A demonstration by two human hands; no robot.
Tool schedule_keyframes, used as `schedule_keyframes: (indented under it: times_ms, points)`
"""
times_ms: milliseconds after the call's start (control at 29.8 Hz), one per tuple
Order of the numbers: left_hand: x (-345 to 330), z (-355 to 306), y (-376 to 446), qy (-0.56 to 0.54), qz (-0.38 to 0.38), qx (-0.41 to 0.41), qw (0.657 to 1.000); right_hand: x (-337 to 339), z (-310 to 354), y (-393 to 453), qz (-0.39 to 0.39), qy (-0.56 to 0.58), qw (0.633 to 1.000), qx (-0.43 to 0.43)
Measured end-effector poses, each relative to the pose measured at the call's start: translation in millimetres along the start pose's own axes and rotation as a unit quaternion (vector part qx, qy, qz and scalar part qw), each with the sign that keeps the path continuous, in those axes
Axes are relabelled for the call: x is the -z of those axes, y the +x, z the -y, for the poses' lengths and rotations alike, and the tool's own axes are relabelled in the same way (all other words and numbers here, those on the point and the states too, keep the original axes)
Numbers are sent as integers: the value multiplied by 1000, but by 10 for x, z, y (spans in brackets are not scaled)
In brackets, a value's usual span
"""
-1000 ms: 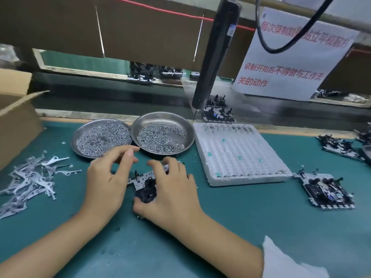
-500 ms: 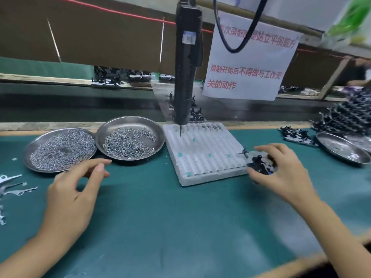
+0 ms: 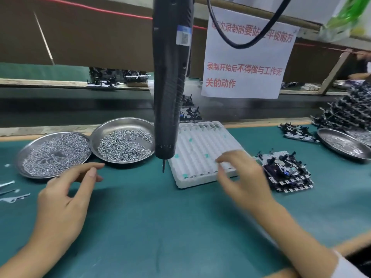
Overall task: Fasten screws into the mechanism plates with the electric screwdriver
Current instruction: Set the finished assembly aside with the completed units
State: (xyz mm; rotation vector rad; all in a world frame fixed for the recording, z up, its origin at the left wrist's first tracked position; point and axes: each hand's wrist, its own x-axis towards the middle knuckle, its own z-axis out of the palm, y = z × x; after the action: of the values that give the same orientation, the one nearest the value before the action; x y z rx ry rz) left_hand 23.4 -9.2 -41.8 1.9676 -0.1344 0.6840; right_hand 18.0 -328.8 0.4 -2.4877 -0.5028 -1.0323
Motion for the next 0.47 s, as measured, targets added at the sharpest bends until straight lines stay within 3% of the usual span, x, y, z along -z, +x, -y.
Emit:
schedule_keyframes:
  times_ms: [101, 201, 369, 470]
  points:
    - [-15, -114, 9, -4, 3, -2, 1000, -352, 518, -12, 43, 68, 984, 162]
    - [-21, -216, 113, -4, 6, -14, 1000, -662, 750, 80, 103, 96, 959, 247]
    - [-78, -386, 645, 82, 50, -69, 993, -949, 812, 245, 96, 145, 971, 161]
    - [-317, -440, 1149, 114, 111, -52, 986, -1032, 790, 261, 81, 147, 973, 156]
